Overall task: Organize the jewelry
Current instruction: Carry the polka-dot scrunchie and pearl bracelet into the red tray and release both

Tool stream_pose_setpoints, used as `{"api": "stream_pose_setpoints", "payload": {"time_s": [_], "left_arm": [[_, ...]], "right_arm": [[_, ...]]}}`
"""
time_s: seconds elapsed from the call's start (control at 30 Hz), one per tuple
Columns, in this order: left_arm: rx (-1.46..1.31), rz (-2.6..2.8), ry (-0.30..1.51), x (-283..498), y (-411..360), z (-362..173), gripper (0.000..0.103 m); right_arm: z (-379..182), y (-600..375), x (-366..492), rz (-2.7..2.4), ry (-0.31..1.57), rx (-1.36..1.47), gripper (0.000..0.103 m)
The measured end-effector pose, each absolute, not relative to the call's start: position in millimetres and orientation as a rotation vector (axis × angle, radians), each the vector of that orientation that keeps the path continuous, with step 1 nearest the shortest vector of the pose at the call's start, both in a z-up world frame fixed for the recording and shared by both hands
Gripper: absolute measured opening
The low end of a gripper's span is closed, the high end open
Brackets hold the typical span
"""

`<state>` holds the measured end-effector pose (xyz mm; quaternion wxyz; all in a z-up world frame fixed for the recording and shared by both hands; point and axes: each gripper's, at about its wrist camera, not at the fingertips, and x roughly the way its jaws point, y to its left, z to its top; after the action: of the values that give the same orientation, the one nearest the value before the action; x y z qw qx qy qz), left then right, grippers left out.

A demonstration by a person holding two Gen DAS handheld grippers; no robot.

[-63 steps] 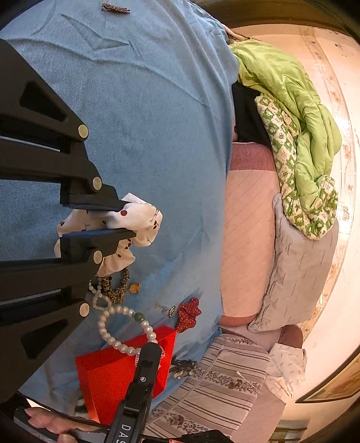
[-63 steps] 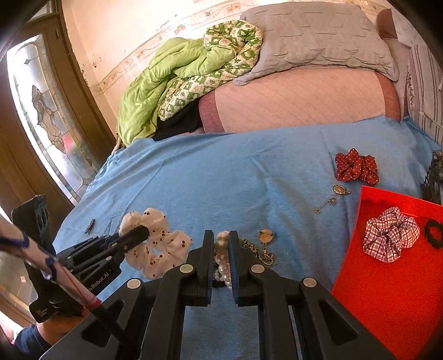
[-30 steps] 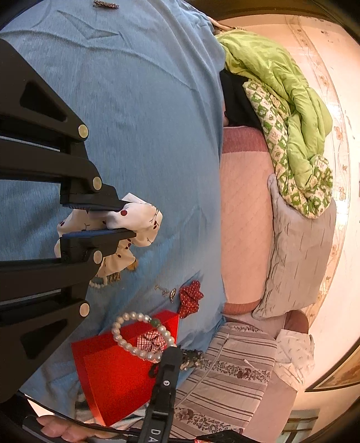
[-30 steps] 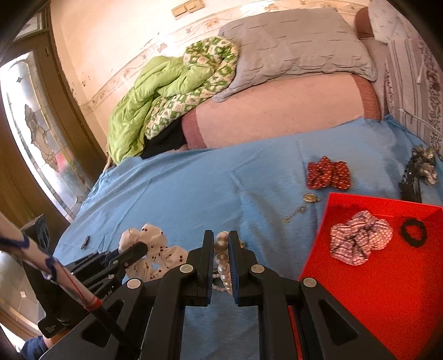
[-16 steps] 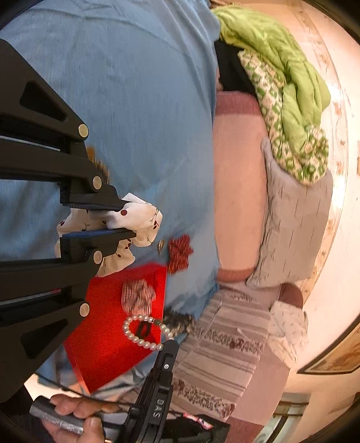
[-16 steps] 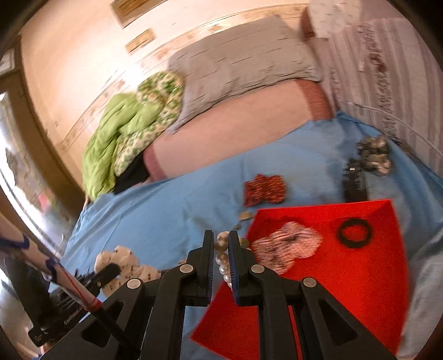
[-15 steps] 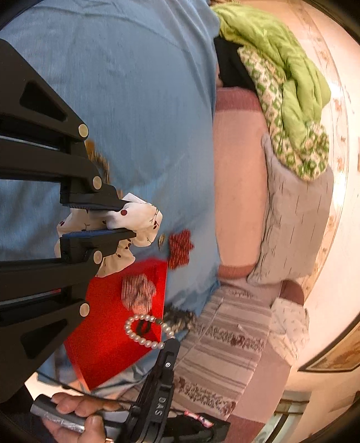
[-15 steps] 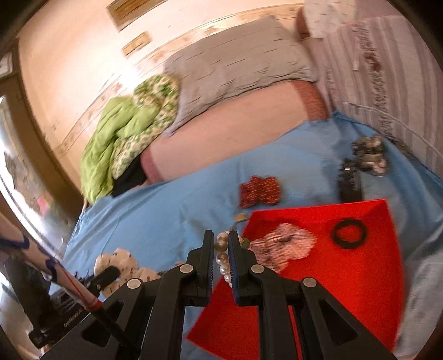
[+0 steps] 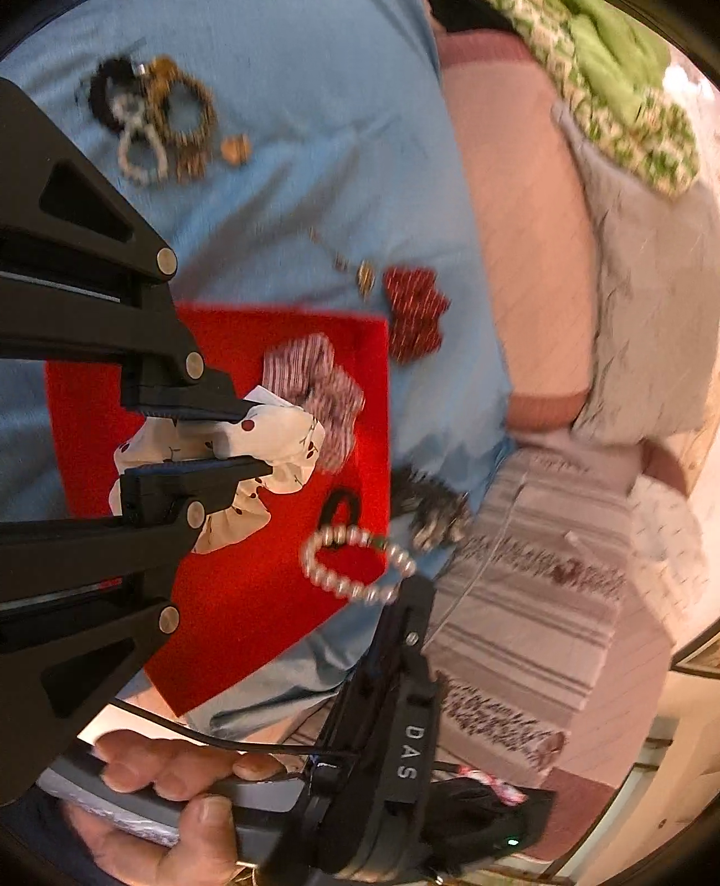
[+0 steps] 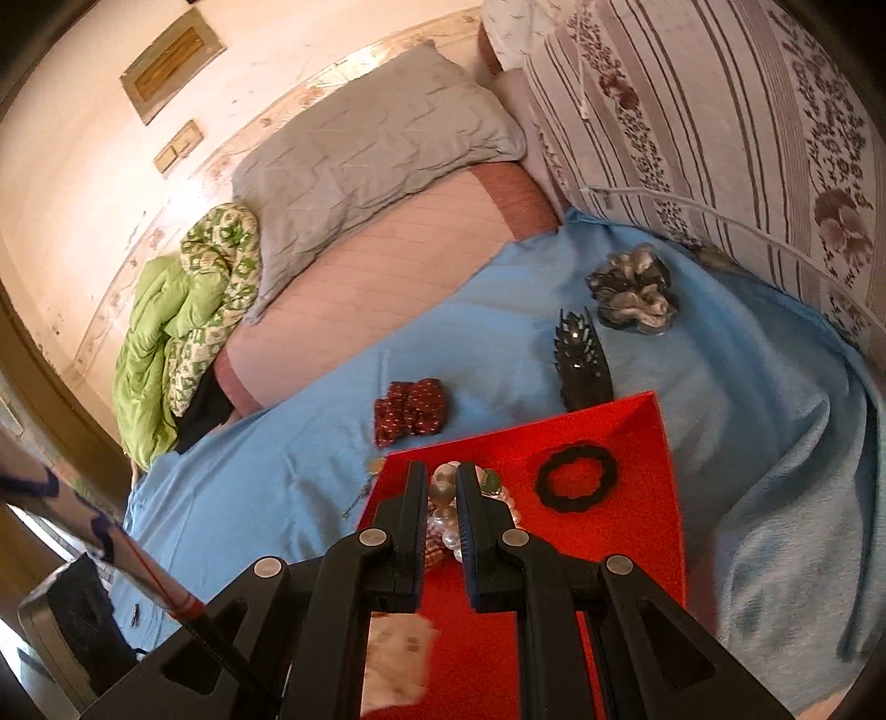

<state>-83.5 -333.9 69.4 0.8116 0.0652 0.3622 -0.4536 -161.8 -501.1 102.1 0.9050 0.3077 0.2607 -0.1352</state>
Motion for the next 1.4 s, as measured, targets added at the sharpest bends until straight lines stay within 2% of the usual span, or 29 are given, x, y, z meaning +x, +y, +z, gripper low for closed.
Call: {"api": "stream_pose_setpoints", "payload": {"time_s": [0.33,0.83,1.0,1.07,1.17,1.3,1.4], "left_arm": [[0.212,-0.962,0.819,-69,-381,47,0.011],[0.261,-0.923,0.841,-64,-391,37,0.012],[0.259,-0.920,0.845,-64,-392,37,0.019],[0.258,-0.916,0.844,-64,-392,37,0.027],[0.257,-0.917,0.837,-66,-392,40,0.028],[0.248,-0.916,0.825,-67,-389,46,0.030],[0.237,-0.915,0.808,-68,-385,53,0.032]], "right_arm": [[80,-519,-148,-0.307,0.603,0.666,0.011],[55,-542,-154,-0.466,0.732,0.692,0.011],[53,-543,-155,-0.479,0.748,0.692,0.012],[53,-544,-156,-0.485,0.747,0.697,0.012],[54,-544,-156,-0.491,0.748,0.696,0.012],[60,-543,-159,-0.505,0.729,0.679,0.021],[65,-541,-160,-0.520,0.710,0.667,0.022]]}}
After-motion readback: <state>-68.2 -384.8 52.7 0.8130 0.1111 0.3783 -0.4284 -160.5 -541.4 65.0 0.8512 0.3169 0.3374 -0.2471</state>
